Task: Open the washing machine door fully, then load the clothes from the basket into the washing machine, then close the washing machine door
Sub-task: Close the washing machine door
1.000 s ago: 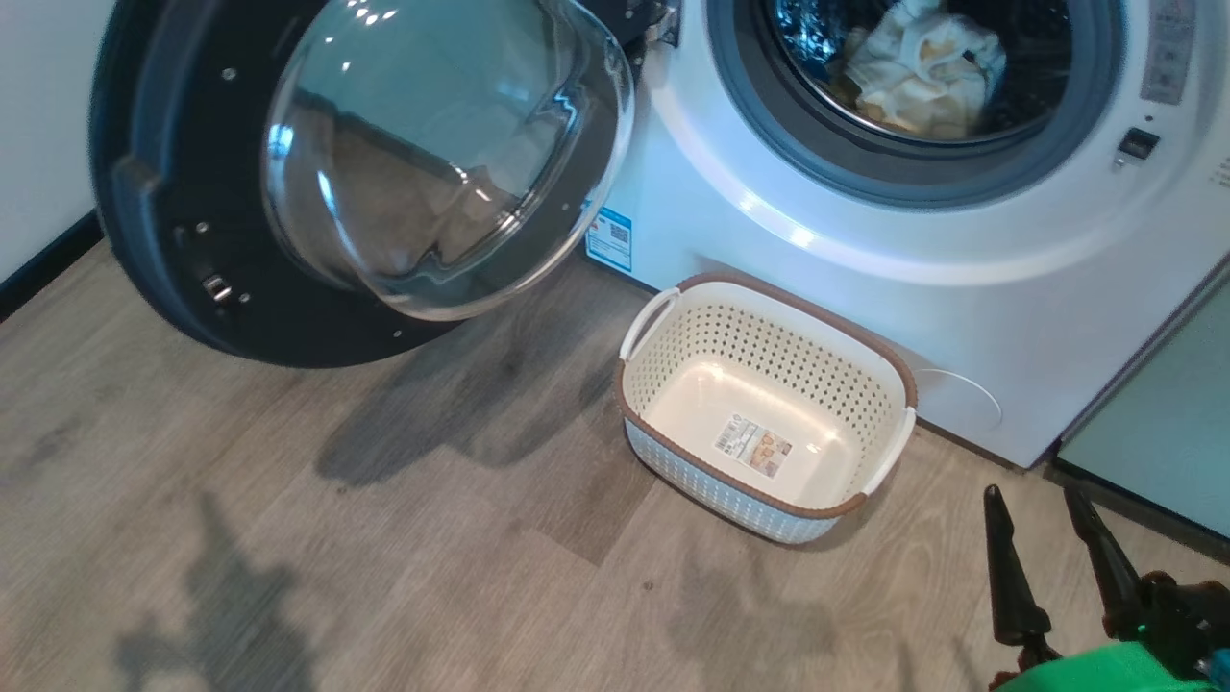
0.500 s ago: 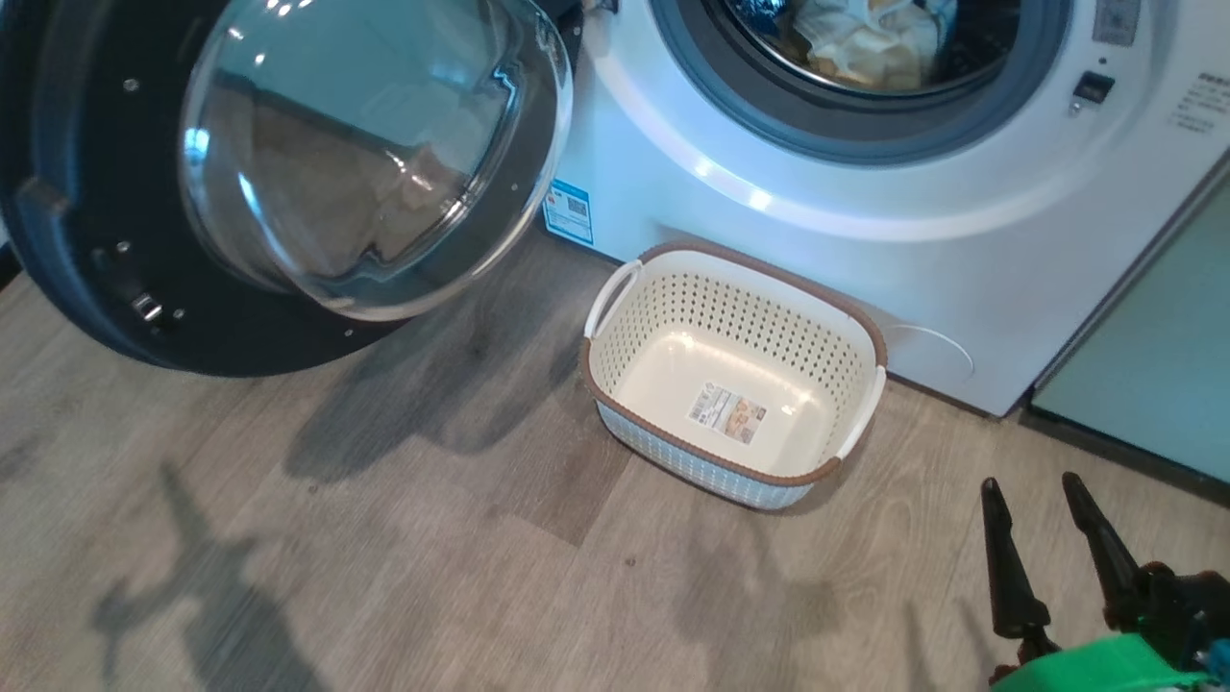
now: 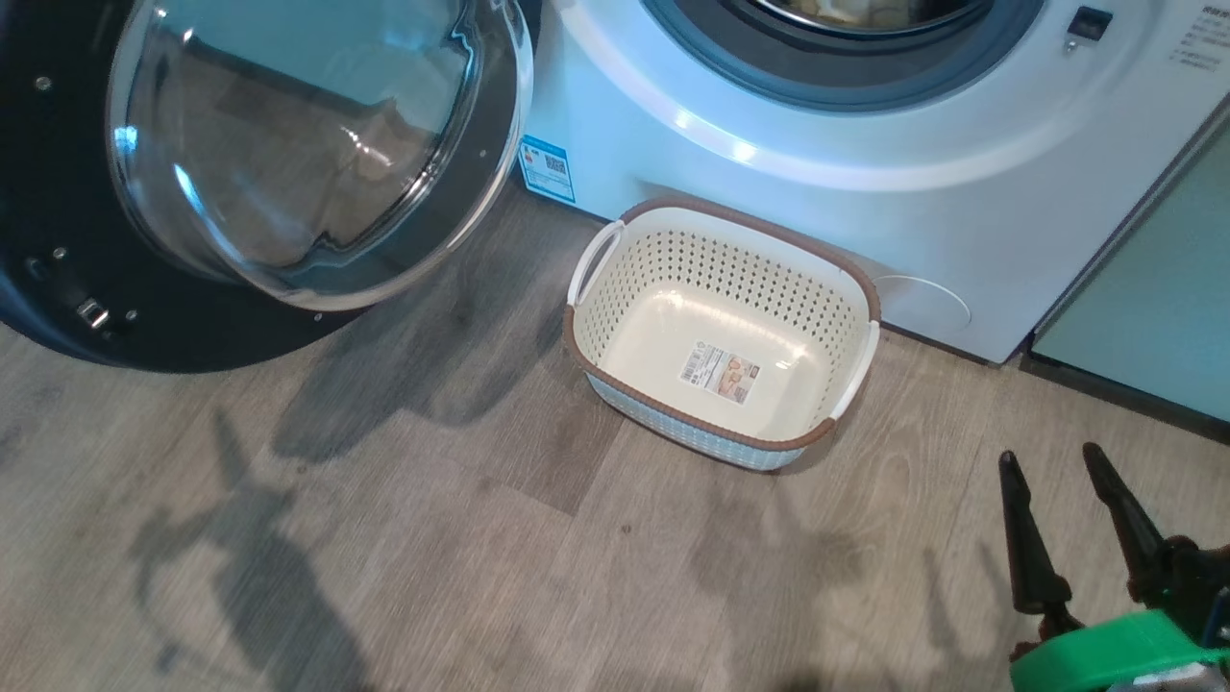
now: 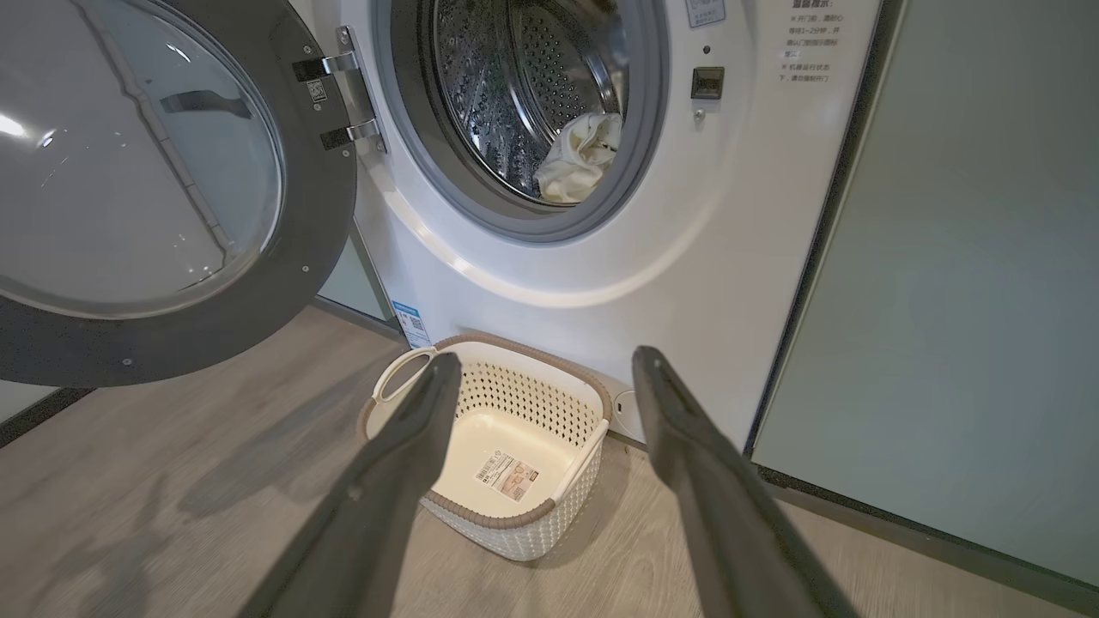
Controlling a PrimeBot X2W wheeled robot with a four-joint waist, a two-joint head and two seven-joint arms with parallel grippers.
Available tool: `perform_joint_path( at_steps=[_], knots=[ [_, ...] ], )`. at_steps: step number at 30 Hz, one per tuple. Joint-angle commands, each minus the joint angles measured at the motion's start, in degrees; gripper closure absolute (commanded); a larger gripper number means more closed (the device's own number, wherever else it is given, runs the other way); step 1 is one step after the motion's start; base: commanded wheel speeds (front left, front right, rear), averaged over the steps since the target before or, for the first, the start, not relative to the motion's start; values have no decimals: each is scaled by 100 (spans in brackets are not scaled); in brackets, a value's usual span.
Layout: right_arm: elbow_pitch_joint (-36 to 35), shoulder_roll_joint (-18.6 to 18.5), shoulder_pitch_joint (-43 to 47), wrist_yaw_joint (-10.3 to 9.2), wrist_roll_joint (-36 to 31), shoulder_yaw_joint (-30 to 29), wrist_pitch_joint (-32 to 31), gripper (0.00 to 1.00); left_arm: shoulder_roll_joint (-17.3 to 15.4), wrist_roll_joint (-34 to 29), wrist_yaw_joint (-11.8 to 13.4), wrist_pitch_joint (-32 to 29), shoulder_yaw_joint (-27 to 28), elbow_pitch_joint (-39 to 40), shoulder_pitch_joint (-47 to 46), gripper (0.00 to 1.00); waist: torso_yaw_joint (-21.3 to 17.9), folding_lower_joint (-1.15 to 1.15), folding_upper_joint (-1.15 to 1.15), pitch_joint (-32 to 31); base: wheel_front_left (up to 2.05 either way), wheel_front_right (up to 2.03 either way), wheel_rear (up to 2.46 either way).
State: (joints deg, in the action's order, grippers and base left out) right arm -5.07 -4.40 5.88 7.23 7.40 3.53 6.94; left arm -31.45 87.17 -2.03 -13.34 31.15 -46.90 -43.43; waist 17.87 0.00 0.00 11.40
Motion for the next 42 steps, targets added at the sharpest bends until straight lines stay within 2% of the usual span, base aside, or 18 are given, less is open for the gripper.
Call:
perform_joint_path(
  at_steps=[1, 32, 42],
  knots=[
    [-230, -135, -246, 25, -27, 85, -25, 0, -323, 49, -64, -115, 34, 157, 25, 100, -7, 0, 0, 32, 0, 0, 0],
    [-241, -151, -392, 25, -4, 67, -59, 0, -36, 191, -164, -1304, -354, 447, 256, 100, -36, 0, 0, 220, 0, 0, 0],
    [-187, -135, -386, 25, 15, 93, -35, 0, 40, 411, -73, -1855, -352, 778, 478, 100, 18, 0, 0, 177, 0, 0, 0]
  ],
)
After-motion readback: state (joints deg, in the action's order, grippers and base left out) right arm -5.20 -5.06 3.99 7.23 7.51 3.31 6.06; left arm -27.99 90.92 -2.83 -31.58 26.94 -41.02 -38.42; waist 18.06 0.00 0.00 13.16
